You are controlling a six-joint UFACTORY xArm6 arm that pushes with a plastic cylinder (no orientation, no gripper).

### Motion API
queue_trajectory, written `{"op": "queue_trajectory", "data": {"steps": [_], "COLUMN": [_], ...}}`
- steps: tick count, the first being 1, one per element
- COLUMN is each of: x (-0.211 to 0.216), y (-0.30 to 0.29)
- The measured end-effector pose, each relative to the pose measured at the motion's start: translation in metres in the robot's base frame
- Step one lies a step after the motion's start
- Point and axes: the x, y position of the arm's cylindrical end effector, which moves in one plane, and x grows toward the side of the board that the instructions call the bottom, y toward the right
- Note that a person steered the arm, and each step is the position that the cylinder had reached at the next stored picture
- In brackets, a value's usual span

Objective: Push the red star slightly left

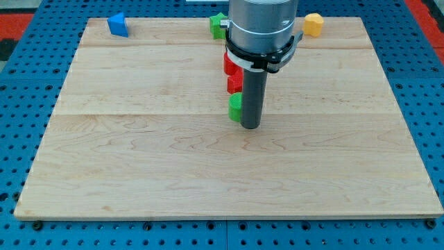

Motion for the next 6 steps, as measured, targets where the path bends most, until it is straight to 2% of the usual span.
{"op": "queue_trajectory", "data": {"steps": [1, 2, 3, 4, 6], "x": [-0.017, -0.060, -0.072, -0.069, -0.060], "y": [0.044, 0.056, 0.011, -0.013, 0.018]}}
